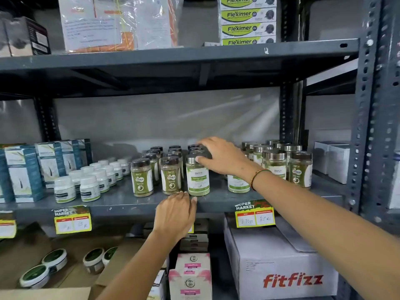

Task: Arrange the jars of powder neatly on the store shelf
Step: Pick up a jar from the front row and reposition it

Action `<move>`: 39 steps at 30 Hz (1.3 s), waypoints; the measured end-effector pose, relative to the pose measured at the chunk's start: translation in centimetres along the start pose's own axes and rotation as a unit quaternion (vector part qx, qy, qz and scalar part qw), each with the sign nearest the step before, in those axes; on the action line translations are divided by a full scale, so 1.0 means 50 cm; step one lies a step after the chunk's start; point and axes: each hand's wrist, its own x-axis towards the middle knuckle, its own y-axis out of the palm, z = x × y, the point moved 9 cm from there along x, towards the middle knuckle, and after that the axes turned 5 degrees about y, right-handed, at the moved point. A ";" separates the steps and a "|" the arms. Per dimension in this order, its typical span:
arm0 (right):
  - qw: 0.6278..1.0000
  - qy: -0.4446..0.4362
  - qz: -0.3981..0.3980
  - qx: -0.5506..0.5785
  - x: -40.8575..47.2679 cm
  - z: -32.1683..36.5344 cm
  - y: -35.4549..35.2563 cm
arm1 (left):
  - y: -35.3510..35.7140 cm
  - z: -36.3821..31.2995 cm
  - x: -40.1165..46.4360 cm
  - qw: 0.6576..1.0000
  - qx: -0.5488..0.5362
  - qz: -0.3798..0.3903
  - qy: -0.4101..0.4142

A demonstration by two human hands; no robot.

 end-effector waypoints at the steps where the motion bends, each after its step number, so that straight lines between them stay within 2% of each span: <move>1: 1.000 0.001 0.013 -0.011 0.006 0.000 0.010 | -0.001 -0.003 0.002 1.000 -0.004 -0.009 0.003; 12: 0.993 0.066 0.095 -0.024 0.075 -0.046 0.092 | 0.036 -0.005 0.004 0.998 -0.042 -0.044 -0.012; 21: 0.991 0.076 0.104 0.033 0.090 -0.045 0.104 | 0.035 -0.008 -0.003 0.998 -0.038 -0.041 -0.021; 30: 0.996 0.068 0.054 0.030 0.042 -0.036 0.031 | 0.027 -0.012 -0.008 0.999 -0.028 -0.027 -0.020; 36: 0.986 0.118 0.021 0.120 -0.030 -0.075 -0.088 | 0.022 -0.013 -0.009 0.999 -0.028 -0.031 -0.022; 39: 0.974 0.155 0.032 0.160 -0.073 -0.115 -0.131 | 0.021 -0.014 -0.010 0.999 -0.036 -0.033 -0.024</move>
